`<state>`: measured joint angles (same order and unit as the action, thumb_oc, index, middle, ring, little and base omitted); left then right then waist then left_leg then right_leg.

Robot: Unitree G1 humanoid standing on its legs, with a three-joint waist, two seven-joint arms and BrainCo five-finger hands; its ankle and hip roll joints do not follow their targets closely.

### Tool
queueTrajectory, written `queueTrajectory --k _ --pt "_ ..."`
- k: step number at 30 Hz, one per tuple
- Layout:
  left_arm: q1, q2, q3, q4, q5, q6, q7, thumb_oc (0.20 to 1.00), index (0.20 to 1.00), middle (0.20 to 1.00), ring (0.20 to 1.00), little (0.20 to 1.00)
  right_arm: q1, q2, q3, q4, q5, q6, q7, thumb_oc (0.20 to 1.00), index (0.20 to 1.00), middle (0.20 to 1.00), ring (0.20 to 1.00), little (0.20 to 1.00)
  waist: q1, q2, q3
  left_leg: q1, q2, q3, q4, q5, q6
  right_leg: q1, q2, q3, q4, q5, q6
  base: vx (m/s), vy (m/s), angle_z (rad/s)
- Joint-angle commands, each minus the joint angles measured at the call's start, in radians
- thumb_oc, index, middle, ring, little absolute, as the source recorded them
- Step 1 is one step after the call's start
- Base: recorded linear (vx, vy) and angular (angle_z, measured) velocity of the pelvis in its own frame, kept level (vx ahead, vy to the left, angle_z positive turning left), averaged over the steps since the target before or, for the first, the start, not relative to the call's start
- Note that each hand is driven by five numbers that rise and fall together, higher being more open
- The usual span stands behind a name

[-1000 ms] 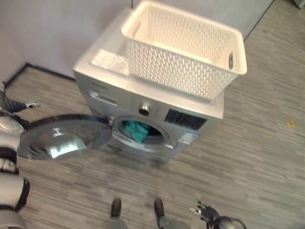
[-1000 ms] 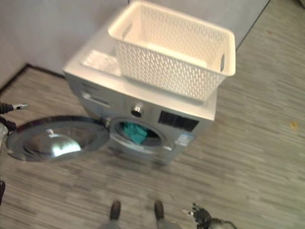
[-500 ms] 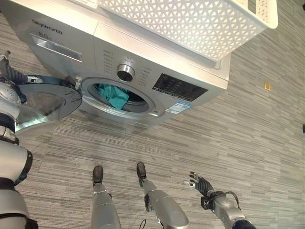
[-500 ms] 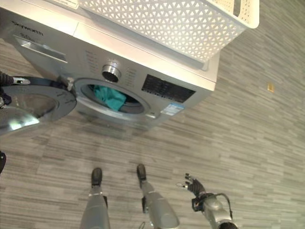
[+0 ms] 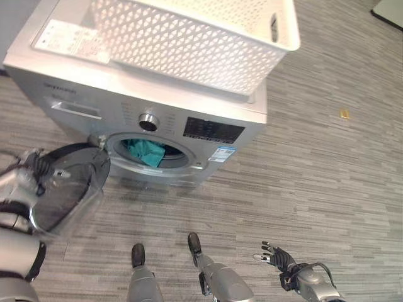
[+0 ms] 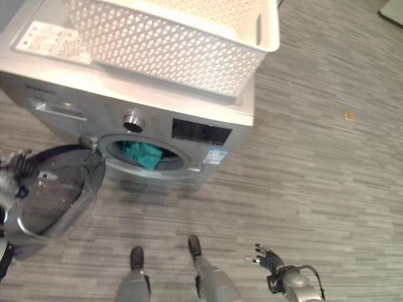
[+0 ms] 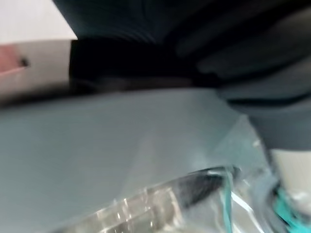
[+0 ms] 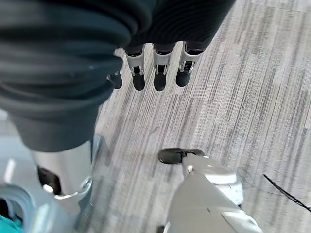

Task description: Grab the laundry basket,head to the washer,open it,put in the laundry and shut it.

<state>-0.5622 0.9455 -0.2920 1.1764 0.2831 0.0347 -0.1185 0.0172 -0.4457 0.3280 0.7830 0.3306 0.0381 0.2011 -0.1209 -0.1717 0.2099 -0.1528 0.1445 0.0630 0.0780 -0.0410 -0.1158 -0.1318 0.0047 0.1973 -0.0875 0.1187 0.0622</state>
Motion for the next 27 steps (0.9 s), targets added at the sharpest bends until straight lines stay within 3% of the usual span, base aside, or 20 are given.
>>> queueTrajectory --k 1,2,4,5,6,8,12,16,17,18,19,21,22,23,24,25,26,27 --pt "0.309 -0.109 0.021 0.132 -0.017 0.031 -0.073 1.0 1.0 1.0 1.0 1.0 0.015 -0.038 -0.077 0.059 -0.043 -0.004 0.022 1.0 1.0 1.0 1.0 1.0 0.048 -0.021 -0.026 -0.034 0.003 -0.062 -0.009 0.035 0.037 0.01 -0.032 -0.035 0.04 -0.084 0.065 0.07 -0.015 -0.28" --pt "0.31 -0.108 0.022 0.132 -0.017 0.031 -0.073 1.0 1.0 1.0 1.0 1.0 0.014 -0.038 -0.077 0.059 -0.043 -0.004 0.022 1.0 1.0 1.0 1.0 1.0 0.046 -0.022 -0.029 -0.037 0.002 -0.062 -0.013 0.039 0.037 0.006 -0.033 -0.036 0.04 -0.082 0.065 0.05 -0.026 -0.25" --pt "0.305 -0.173 0.111 0.036 -0.132 0.015 0.086 1.0 1.0 1.0 1.0 1.0 0.01 -0.022 -0.102 0.108 -0.039 -0.023 0.014 1.0 1.0 1.0 1.0 1.0 0.066 0.003 -0.033 -0.025 -0.006 -0.071 -0.03 0.057 0.035 0.021 -0.039 -0.049 0.035 -0.09 0.058 0.03 -0.035 -0.1" --pt "0.364 -0.219 0.191 -0.15 -0.121 -0.004 0.225 1.0 1.0 1.0 1.0 1.0 0.029 -0.001 -0.134 0.122 -0.052 -0.049 0.0 1.0 1.0 1.0 1.0 1.0 0.094 0.025 -0.03 -0.015 -0.01 -0.089 -0.046 0.07 0.031 0.043 -0.047 -0.075 0.024 -0.101 0.053 0.02 -0.041 0.08" --pt "0.367 -0.219 0.194 -0.153 -0.12 -0.003 0.224 1.0 1.0 1.0 1.0 1.0 0.029 -0.001 -0.133 0.122 -0.052 -0.05 0.0 1.0 1.0 1.0 1.0 1.0 0.092 0.025 -0.033 -0.018 -0.011 -0.09 -0.048 0.074 0.03 0.039 -0.048 -0.075 0.024 -0.099 0.053 0.03 -0.052 0.18" --pt "0.475 -0.225 0.281 -0.402 -0.072 -0.021 0.302 1.0 1.0 1.0 1.0 1.0 0.069 0.012 -0.183 0.124 -0.064 -0.064 -0.019 1.0 1.0 1.0 1.0 1.0 0.113 0.039 -0.035 -0.008 -0.012 -0.102 -0.061 0.075 0.028 0.06 -0.049 -0.092 0.014 -0.111 0.048 0.05 -0.046 0.37" --pt "0.695 -0.281 0.475 -0.784 -0.035 -0.074 0.368 1.0 1.0 1.0 1.0 1.0 0.104 0.051 -0.258 0.201 -0.049 -0.073 -0.036 1.0 1.0 1.0 1.0 1.0 0.154 0.06 -0.053 -0.008 -0.022 -0.141 -0.073 0.084 0.026 0.089 -0.049 -0.126 0.004 -0.129 0.035 0.06 -0.073 0.33" --pt "0.772 -0.345 0.529 -0.868 -0.054 -0.079 0.358 1.0 1.0 1.0 1.0 1.0 0.105 0.06 -0.275 0.22 -0.03 -0.067 -0.037 1.0 1.0 1.0 1.0 1.0 0.17 0.074 -0.047 -0.013 -0.025 -0.17 -0.067 0.093 0.02 0.104 -0.042 -0.149 0.004 -0.14 0.021 0.01 -0.103 0.39" --pt "0.808 -0.384 0.539 -0.922 -0.064 -0.082 0.336 1.0 1.0 1.0 1.0 1.0 0.099 0.06 -0.278 0.217 -0.025 -0.063 -0.039 1.0 1.0 1.0 1.0 1.0 0.191 0.084 -0.036 -0.025 -0.021 -0.181 -0.06 0.113 0.009 0.108 -0.032 -0.162 0.001 -0.148 0.011 -0.04 -0.084 0.22" --pt "0.812 -0.386 0.542 -0.928 -0.064 -0.079 0.333 1.0 1.0 1.0 1.0 1.0 0.1 0.059 -0.277 0.216 -0.025 -0.063 -0.039 1.0 1.0 1.0 1.0 1.0 0.189 0.086 -0.036 -0.025 -0.02 -0.182 -0.06 0.114 0.008 0.108 -0.031 -0.164 0.002 -0.147 0.01 -0.11 -0.164 0.19" --pt "0.811 -0.424 0.512 -0.935 -0.099 -0.086 0.306 1.0 1.0 1.0 1.0 1.0 0.09 0.055 -0.268 0.204 -0.021 -0.064 -0.047 1.0 1.0 1.0 1.0 1.0 0.202 0.097 -0.023 -0.041 -0.014 -0.197 -0.064 0.161 -0.01 0.108 -0.017 -0.183 0.0 -0.161 0.001 -0.08 -0.087 0.1" --pt "0.789 -0.444 0.473 -0.914 -0.136 -0.086 0.281 1.0 1.0 1.0 1.0 1.0 0.07 0.045 -0.259 0.206 -0.019 -0.063 -0.059 1.0 1.0 1.0 1.0 1.0 0.207 0.106 -0.016 -0.057 -0.012 -0.209 -0.08 0.2 -0.022 0.103 -0.009 -0.199 0.0 -0.169 -0.003 -0.13 -0.127 0.24" --pt "0.766 -0.454 0.406 -0.876 -0.14 -0.077 0.242 1.0 1.0 1.0 1.0 1.0 0.043 0.039 -0.245 0.206 -0.028 -0.062 -0.069 1.0 1.0 1.0 1.0 1.0 0.203 0.117 -0.024 -0.059 -0.007 -0.215 -0.133 0.197 -0.019 0.1 0.001 -0.214 0.0 -0.183 -0.006 -0.11 -0.118 0.38" --pt "0.762 -0.454 0.404 -0.872 -0.141 -0.079 0.243 1.0 1.0 1.0 1.0 1.0 0.042 0.038 -0.246 0.207 -0.028 -0.062 -0.069 1.0 1.0 1.0 1.0 1.0 0.204 0.119 -0.024 -0.058 -0.006 -0.216 -0.137 0.199 -0.019 0.099 0.002 -0.215 0.0 -0.183 -0.007 -0.08 -0.092 0.29" --pt "0.732 -0.452 0.341 -0.821 -0.151 -0.07 0.202 1.0 1.0 1.0 1.0 1.0 0.015 0.026 -0.237 0.219 -0.033 -0.058 -0.074 1.0 1.0 1.0 1.0 1.0 0.197 0.126 -0.029 -0.055 -0.002 -0.212 -0.149 0.207 -0.021 0.099 0.008 -0.217 0.0 -0.184 -0.006 -0.04 -0.047 0.09" --pt "0.693 -0.421 0.216 -0.717 -0.089 -0.052 0.149 1.0 1.0 1.0 1.0 1.0 -0.022 0.005 -0.228 0.238 -0.039 -0.05 -0.079 1.0 1.0 1.0 1.0 1.0 0.183 0.133 -0.031 -0.049 0.007 -0.194 -0.148 0.212 -0.022 0.108 0.012 -0.217 0.0 -0.187 -0.007 -0.06 -0.044 -0.1" --pt "0.689 -0.422 0.214 -0.714 -0.089 -0.053 0.15 1.0 1.0 1.0 1.0 1.0 -0.023 0.004 -0.23 0.238 -0.039 -0.05 -0.078 1.0 1.0 1.0 1.0 1.0 0.184 0.134 -0.03 -0.052 0.008 -0.194 -0.15 0.217 -0.022 0.105 0.013 -0.216 0.0 -0.184 -0.007 -0.04 -0.014 -0.13" --pt "0.644 -0.395 0.122 -0.645 -0.017 -0.05 0.13 1.0 1.0 1.0 1.0 1.0 -0.04 -0.01 -0.22 0.256 -0.05 -0.048 -0.078 1.0 1.0 1.0 1.0 1.0 0.172 0.139 -0.034 -0.049 0.013 -0.184 -0.151 0.218 -0.021 0.11 0.017 -0.215 0.0 -0.184 -0.009 -0.01 0.026 -0.1"
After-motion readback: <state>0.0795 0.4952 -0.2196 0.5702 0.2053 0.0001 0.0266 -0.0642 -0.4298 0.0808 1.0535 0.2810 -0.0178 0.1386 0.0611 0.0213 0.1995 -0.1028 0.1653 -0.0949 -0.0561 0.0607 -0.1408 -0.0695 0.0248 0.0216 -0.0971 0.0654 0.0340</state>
